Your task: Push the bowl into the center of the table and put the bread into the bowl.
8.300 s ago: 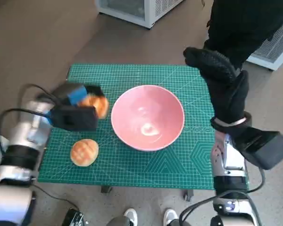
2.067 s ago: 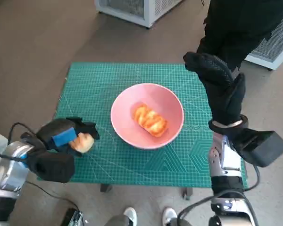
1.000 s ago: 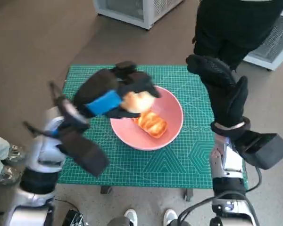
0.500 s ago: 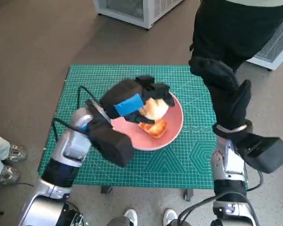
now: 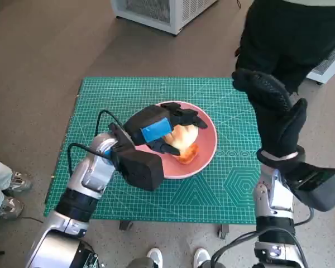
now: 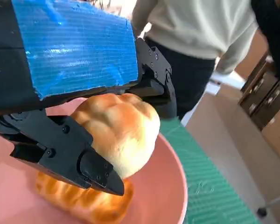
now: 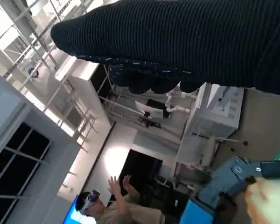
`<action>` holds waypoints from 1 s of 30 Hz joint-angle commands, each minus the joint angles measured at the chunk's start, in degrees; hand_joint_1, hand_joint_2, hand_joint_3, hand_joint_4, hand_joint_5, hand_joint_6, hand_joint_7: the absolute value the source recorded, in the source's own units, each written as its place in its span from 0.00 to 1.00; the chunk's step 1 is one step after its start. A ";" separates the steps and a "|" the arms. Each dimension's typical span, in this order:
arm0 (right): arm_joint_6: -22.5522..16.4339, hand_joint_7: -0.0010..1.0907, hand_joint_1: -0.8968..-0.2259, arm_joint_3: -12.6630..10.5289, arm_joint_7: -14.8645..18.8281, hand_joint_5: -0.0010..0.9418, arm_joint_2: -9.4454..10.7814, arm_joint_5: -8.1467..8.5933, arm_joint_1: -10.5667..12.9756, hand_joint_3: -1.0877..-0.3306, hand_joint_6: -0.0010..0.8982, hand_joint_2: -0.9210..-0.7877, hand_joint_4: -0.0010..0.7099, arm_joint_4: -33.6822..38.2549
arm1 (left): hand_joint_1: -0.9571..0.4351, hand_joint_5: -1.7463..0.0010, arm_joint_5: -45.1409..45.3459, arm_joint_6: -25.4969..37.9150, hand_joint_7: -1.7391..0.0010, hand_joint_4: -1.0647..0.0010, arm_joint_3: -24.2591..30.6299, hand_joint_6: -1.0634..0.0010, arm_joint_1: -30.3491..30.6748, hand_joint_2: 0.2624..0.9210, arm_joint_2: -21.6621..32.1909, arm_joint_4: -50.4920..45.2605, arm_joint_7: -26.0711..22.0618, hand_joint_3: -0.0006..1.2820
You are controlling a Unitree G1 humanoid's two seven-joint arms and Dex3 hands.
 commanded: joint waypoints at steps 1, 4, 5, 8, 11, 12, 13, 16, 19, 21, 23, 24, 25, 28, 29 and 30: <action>1.49 0.46 0.23 0.19 -0.71 0.00 -0.09 -0.23 1.53 0.51 0.12 0.00 0.31 -0.48 | 0.41 1.00 -3.55 -0.05 0.97 0.88 1.52 0.73 1.09 0.90 0.61 -1.79 -2.06 0.01; 1.97 0.46 0.23 0.24 -0.50 0.00 -0.12 0.00 1.42 0.52 0.13 0.00 0.31 -0.59 | 0.38 1.00 -6.32 -0.65 0.99 0.91 2.91 0.75 1.55 0.91 0.70 -1.84 -2.87 0.01; 2.03 0.46 0.23 0.26 -0.45 0.00 -0.12 0.02 1.44 0.52 0.13 0.00 0.31 -0.67 | 0.37 1.00 -7.00 -0.71 0.99 0.93 3.28 0.76 1.71 0.91 0.71 -1.96 -3.06 0.01; 2.21 0.45 0.23 0.39 -0.37 0.00 -0.17 -0.10 1.38 0.52 0.13 0.00 0.31 -0.88 | 0.35 1.00 -11.19 -1.46 0.99 0.95 5.35 0.77 2.18 0.92 0.49 -1.71 -4.30 0.01; 2.49 0.45 0.23 0.47 -0.36 0.00 -0.23 -0.15 1.29 0.52 0.13 0.00 0.31 -1.04 | 0.34 1.00 -15.25 -2.44 1.00 0.96 7.41 0.78 2.49 0.93 0.24 -1.57 -5.32 0.01; 2.59 0.45 0.23 0.50 -0.39 0.00 -0.25 -0.19 1.24 0.52 0.14 0.00 0.31 -1.09 | 0.34 1.00 -16.61 -2.98 1.00 0.96 8.20 0.78 2.60 0.94 0.02 -1.43 -5.41 0.01; 2.69 0.45 0.24 0.52 -0.42 0.00 -0.25 -0.22 1.28 0.52 0.14 0.00 0.31 -1.24 | 0.34 1.00 -17.57 -3.35 1.00 0.97 8.74 0.78 2.72 0.94 -0.11 -1.41 -5.51 0.01; 2.90 0.45 0.24 0.56 -0.54 0.00 -0.26 -0.38 1.23 0.52 0.14 0.00 0.31 -1.46 | 0.34 1.00 -21.28 -5.85 0.99 0.97 11.23 0.77 2.93 0.97 -1.49 -0.39 -4.67 0.01; 2.93 0.44 0.24 0.57 -0.66 0.00 -0.25 -0.58 1.22 0.52 0.14 0.00 0.31 -1.56 | 0.31 1.00 -24.31 -7.51 0.99 0.96 13.14 0.75 3.22 0.99 -3.05 0.34 -3.91 0.04; 3.03 0.44 0.24 0.59 -0.84 0.00 -0.29 -0.78 1.02 0.52 0.14 0.00 0.31 -1.58 | 0.29 1.00 -27.40 -8.33 0.99 0.96 14.69 0.75 3.62 0.99 -4.72 0.33 -3.74 0.08; 3.33 0.44 0.23 0.62 -0.98 0.00 -0.31 -0.82 0.77 0.51 0.14 0.00 0.31 -1.55 | 0.28 1.00 -30.79 -8.56 0.99 0.96 16.19 0.75 4.01 1.00 -6.42 -0.02 -4.07 0.12; 3.55 0.44 0.23 0.68 -1.10 0.00 -0.31 -0.86 0.68 0.51 0.14 0.00 0.31 -1.66 | 0.27 1.00 -32.90 -8.38 0.99 0.96 17.06 0.75 4.19 1.00 -7.44 -0.23 -4.32 0.15; 3.70 0.44 0.23 0.71 -1.19 0.00 -0.31 -0.89 0.62 0.51 0.14 0.00 0.30 -1.75 | 0.26 1.00 -34.35 -8.26 0.99 0.96 17.66 0.76 4.31 1.00 -8.15 -0.35 -4.54 0.17; 4.38 0.44 0.23 0.86 -1.94 0.00 -0.30 -1.35 0.20 0.51 0.14 0.00 0.30 -1.99 | 0.24 1.00 -40.44 -7.55 0.99 0.95 19.96 0.77 4.87 1.00 -11.33 -0.94 -5.09 0.21; 4.56 0.44 0.23 0.91 -2.17 0.00 -0.31 -1.46 0.17 0.51 0.14 0.00 0.30 -2.15 | 0.23 0.99 -41.58 -7.49 0.99 0.95 20.40 0.77 5.06 1.00 -11.96 -1.14 -5.21 0.23; 4.78 0.44 0.23 0.99 -2.46 0.00 -0.30 -1.61 0.06 0.51 0.15 0.00 0.30 -2.27 | 0.22 0.99 -42.53 -7.77 0.99 0.94 20.79 0.77 5.22 1.00 -12.56 -1.32 -5.35 0.24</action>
